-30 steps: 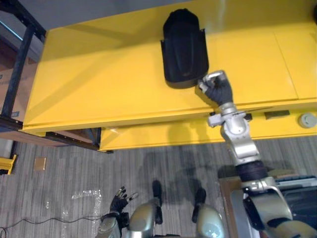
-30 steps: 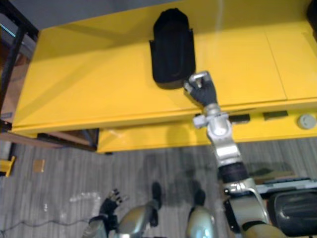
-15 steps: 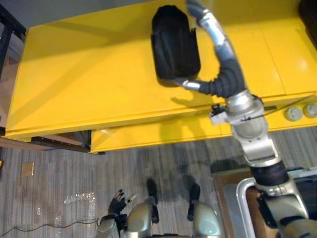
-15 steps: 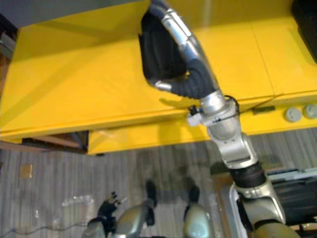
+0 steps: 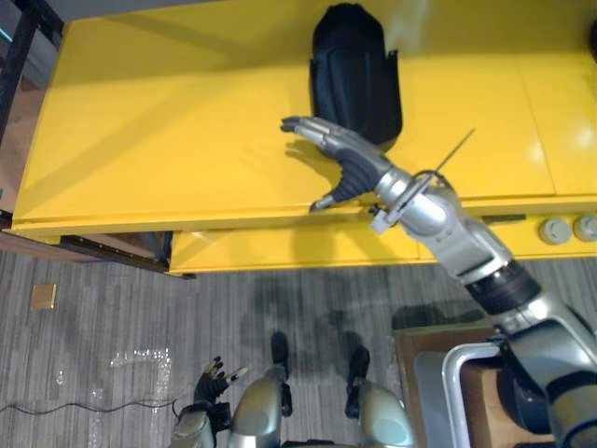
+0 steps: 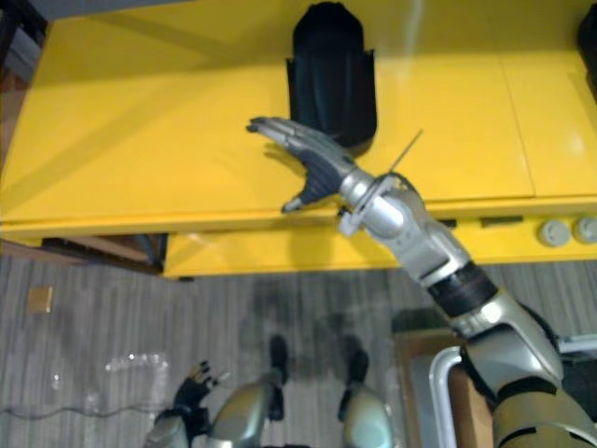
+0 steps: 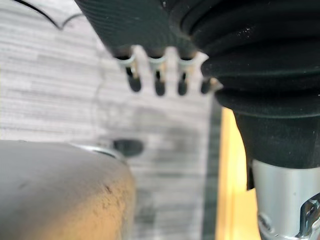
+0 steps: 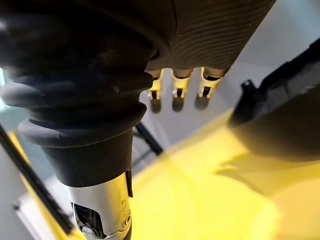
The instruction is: Walk over and take plastic housings, then place them on the shelf
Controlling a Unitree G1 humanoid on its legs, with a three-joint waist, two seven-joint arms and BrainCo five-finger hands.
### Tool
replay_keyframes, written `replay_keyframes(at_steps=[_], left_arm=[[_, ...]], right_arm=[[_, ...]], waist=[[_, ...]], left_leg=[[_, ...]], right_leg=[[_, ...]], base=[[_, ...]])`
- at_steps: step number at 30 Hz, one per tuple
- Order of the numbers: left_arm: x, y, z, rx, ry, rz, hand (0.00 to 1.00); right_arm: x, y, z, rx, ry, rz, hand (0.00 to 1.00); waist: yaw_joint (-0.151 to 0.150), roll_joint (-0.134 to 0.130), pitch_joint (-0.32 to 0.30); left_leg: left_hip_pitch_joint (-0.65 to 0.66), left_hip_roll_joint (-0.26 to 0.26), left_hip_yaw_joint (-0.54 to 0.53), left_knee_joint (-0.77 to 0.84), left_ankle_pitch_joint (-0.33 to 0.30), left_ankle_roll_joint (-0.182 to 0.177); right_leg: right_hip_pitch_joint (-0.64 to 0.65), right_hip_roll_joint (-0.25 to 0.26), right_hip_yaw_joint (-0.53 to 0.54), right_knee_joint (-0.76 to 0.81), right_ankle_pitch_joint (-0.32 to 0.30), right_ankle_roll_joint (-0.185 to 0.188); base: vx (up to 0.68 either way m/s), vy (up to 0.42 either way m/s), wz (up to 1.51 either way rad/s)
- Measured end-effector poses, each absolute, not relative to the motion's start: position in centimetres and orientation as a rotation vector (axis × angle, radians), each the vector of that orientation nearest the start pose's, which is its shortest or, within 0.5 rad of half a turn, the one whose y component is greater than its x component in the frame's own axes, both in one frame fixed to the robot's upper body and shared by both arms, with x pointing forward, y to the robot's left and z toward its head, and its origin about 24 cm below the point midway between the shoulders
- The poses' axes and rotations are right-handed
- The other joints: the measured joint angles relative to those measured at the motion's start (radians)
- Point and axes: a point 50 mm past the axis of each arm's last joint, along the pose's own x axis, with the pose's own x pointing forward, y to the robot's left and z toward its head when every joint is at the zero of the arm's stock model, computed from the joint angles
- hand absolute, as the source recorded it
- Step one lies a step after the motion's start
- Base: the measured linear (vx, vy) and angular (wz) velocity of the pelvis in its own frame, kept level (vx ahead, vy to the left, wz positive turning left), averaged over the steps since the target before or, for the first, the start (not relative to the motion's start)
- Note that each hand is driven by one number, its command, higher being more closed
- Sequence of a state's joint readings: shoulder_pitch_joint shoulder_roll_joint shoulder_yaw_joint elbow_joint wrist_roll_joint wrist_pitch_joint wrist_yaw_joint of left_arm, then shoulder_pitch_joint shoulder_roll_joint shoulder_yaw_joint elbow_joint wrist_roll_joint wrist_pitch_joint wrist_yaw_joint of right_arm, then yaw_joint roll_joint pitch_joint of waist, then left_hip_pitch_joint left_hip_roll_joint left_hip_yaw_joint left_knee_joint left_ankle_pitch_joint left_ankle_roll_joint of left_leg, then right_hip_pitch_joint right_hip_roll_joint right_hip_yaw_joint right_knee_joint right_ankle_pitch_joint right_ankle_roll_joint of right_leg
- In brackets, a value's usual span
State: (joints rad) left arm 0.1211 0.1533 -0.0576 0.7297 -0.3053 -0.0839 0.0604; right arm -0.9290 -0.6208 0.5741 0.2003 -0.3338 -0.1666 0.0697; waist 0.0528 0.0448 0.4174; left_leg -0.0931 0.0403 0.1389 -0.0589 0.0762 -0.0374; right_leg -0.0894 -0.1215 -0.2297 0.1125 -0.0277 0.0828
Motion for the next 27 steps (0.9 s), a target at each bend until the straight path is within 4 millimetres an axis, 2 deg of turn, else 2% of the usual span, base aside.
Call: replay_keyframes(at_steps=[4, 7, 10, 16, 23, 27], left_arm=[[15.1, 19.9, -11.9, -0.101, 0.742, 0.204, 0.00], [15.3, 19.8, -11.7, -0.103, 0.728, 0.200, 0.00], [15.7, 19.7, -11.4, -0.105, 0.711, 0.193, 0.00], [15.8, 19.1, -11.4, -0.102, 0.715, 0.163, 0.00], [15.8, 19.0, -11.4, -0.104, 0.720, 0.155, 0.00], [16.2, 18.7, -11.1, -0.108, 0.700, 0.136, 0.00]], right_arm=[[36.5, -11.3, 23.5, -1.300, -0.680, 0.266, 0.00], [37.4, -12.6, 24.4, -1.338, -0.682, 0.134, 0.00], [37.7, -13.5, 25.1, -1.345, -0.689, 0.075, 0.00], [38.3, -15.0, 25.5, -1.317, -0.666, 0.001, 0.00], [38.7, -15.7, 25.8, -1.250, -0.625, -0.013, 0.00], [39.0, -16.6, 26.5, -1.196, -0.594, -0.062, 0.00]], waist=[[0.012, 0.001, 0.000], [0.028, 0.002, 0.001], [0.032, 0.004, 0.002], [0.043, 0.016, 0.008], [0.044, 0.026, 0.014], [0.045, 0.041, 0.030]], left_leg=[[-0.015, 0.000, -0.019, 0.005, 0.000, 0.000], [-0.017, -0.001, -0.021, 0.006, 0.000, 0.000], [-0.034, -0.003, -0.024, 0.017, 0.000, 0.000], [-0.036, -0.003, -0.025, 0.021, 0.000, 0.000], [-0.037, -0.003, -0.025, 0.021, 0.000, 0.000], [-0.037, -0.004, -0.024, 0.024, 0.000, 0.000]], right_leg=[[-0.005, -0.001, -0.015, 0.000, 0.000, 0.000], [-0.005, -0.001, -0.015, 0.000, 0.000, 0.000], [-0.016, -0.002, -0.018, 0.001, 0.000, 0.000], [-0.016, -0.003, -0.018, 0.002, 0.000, 0.000], [-0.016, -0.003, -0.018, 0.002, -0.001, -0.001], [-0.017, -0.004, -0.018, 0.005, 0.000, -0.001]], base=[[0.01, 0.000, 0.12], [0.00, 0.000, 0.00], [0.00, 0.005, 0.03], [0.00, 0.000, 0.00], [0.00, 0.000, 0.00], [0.00, 0.000, 0.00]])
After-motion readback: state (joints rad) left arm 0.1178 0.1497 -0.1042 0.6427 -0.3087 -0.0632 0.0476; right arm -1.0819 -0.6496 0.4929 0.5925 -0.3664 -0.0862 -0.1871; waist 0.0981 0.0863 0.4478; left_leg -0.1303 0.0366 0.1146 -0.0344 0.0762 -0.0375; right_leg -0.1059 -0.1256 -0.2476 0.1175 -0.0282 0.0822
